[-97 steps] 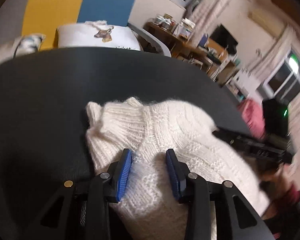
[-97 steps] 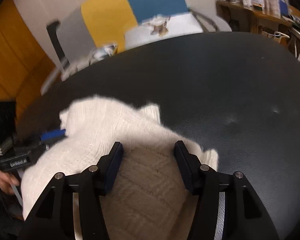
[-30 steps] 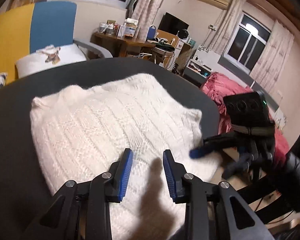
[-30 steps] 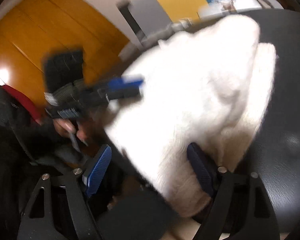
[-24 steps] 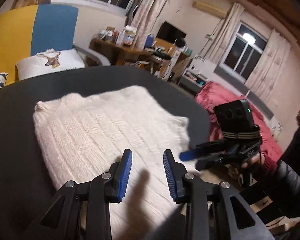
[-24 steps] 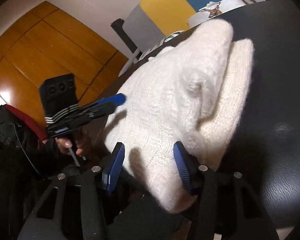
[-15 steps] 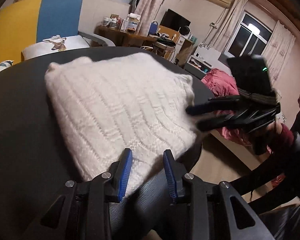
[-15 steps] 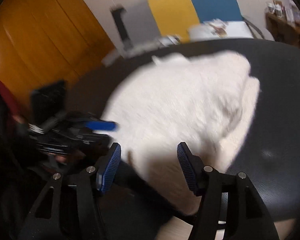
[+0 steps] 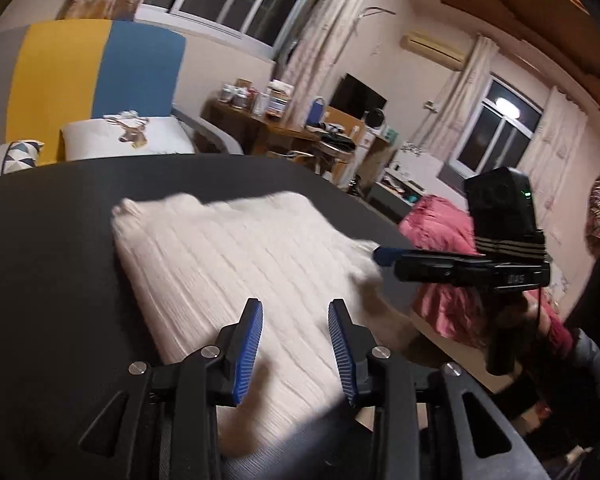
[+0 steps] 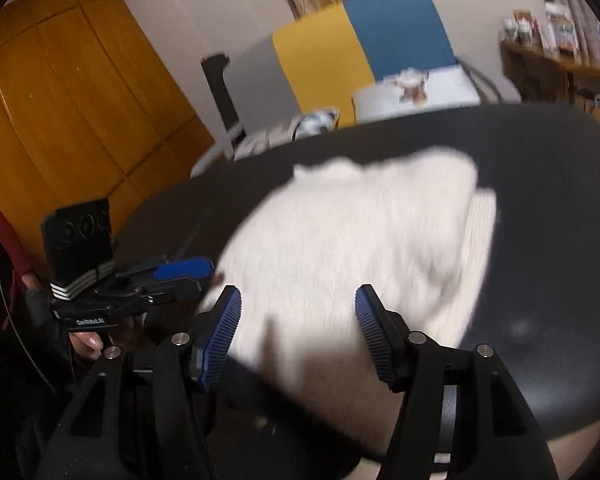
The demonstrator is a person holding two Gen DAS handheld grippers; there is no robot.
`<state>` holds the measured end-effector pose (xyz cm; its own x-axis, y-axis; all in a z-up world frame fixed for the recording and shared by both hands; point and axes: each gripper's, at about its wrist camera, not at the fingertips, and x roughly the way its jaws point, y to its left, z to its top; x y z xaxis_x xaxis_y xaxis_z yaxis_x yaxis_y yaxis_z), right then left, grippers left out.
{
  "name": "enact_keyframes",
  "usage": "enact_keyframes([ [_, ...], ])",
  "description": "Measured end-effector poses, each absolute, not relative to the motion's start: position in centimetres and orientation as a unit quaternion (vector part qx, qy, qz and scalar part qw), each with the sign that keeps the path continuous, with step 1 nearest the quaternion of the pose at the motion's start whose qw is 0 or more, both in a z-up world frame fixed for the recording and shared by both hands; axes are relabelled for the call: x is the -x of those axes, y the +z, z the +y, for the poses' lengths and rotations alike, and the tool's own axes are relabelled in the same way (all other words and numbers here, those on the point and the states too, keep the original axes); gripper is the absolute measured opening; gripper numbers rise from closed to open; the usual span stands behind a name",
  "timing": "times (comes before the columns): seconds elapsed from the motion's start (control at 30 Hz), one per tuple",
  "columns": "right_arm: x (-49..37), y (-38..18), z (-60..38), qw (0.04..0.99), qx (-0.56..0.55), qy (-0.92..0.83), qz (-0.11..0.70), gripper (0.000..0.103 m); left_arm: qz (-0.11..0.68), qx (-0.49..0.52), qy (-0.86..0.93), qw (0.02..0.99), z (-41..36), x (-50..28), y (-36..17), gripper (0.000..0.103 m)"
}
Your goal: Fold clothes
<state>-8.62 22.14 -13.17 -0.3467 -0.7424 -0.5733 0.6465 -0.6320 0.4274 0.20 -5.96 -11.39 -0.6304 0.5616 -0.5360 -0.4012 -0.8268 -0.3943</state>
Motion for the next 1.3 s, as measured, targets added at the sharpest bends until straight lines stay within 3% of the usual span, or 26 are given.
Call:
enact_keyframes([
  [0.07, 10.3, -13.6, 19.9, 0.397, -0.392, -0.827, -0.069, 0.071, -0.121, 0.354, 0.891, 0.258, -5.9, 1.0, -12.4, 0.034],
  [0.2, 13.1, -19.3, 20.7, 0.317, -0.447, -0.833, -0.076, 0.070, -0.119, 0.379, 0.878, 0.267, -5.0, 0.8, -14.7, 0.033],
  [0.27, 12.6, -19.4, 21.0, 0.321, -0.428, -0.841, -0.078, 0.070, -0.114, 0.381, 0.878, 0.268, -4.6, 0.3, -14.9, 0.033],
  [0.57, 12.4, -17.2, 20.7, 0.322, -0.418, -0.844, -0.094, 0.071, -0.144, 0.322, 0.898, 0.264, -7.3, 2.6, -10.5, 0.035],
  [0.73, 13.5, -14.1, 17.6, 0.332, -0.371, -0.863, -0.080, 0.076, -0.129, 0.346, 0.893, 0.256, -6.4, 6.3, -11.2, 0.035],
  [0.9, 16.6, -18.7, 14.6, 0.278, -0.444, -0.852, -0.020, 0.082, -0.117, 0.365, 0.893, 0.236, -5.1, 6.2, -14.2, 0.035],
  [1.03, 15.7, -19.3, 16.1, 0.294, -0.410, -0.862, -0.043, 0.084, -0.173, 0.350, 0.883, 0.259, -6.8, 6.6, -12.7, 0.035],
  [1.17, 16.5, -17.7, 16.6, 0.289, -0.426, -0.855, -0.054, 0.085, -0.163, 0.314, 0.903, 0.243, -8.8, 8.8, -10.6, 0.035],
  [1.3, 17.4, -14.2, 15.3, 0.295, -0.391, -0.869, -0.073, 0.086, -0.155, 0.358, 0.890, 0.235, -9.2, 13.3, -11.5, 0.035],
])
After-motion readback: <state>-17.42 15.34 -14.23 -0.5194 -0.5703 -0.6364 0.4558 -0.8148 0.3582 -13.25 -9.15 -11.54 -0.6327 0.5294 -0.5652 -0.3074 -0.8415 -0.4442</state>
